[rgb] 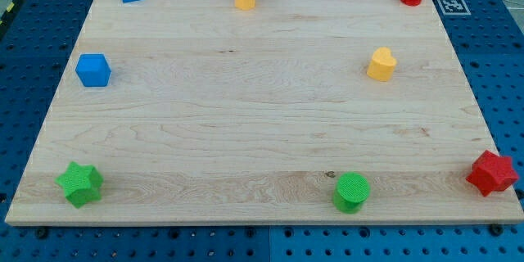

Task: Place the yellow hexagon diagonally top left to the yellow heart

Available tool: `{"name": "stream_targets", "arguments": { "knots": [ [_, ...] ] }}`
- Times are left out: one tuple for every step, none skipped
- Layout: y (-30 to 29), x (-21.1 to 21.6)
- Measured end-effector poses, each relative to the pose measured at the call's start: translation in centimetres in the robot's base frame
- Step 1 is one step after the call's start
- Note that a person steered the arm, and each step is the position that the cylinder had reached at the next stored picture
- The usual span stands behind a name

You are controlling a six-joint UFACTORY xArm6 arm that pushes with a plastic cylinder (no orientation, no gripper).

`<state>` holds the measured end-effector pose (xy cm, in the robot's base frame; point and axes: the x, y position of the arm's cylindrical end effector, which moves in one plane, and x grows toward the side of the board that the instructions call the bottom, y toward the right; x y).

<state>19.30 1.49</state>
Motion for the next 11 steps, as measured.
{"name": "stream_targets", "arguments": {
  "knots": [
    [-2.3,0.0],
    [-4.0,0.1],
    [-6.7,0.1],
    [-7.7,0.8],
    [-7.6,2.1],
    [-7.0,2.3],
    [-5.5,2.4],
    [-5.1,3.3],
    [-5.1,4.8],
    [-4.6,5.4],
    [-4.0,5.7]
  ]
}}
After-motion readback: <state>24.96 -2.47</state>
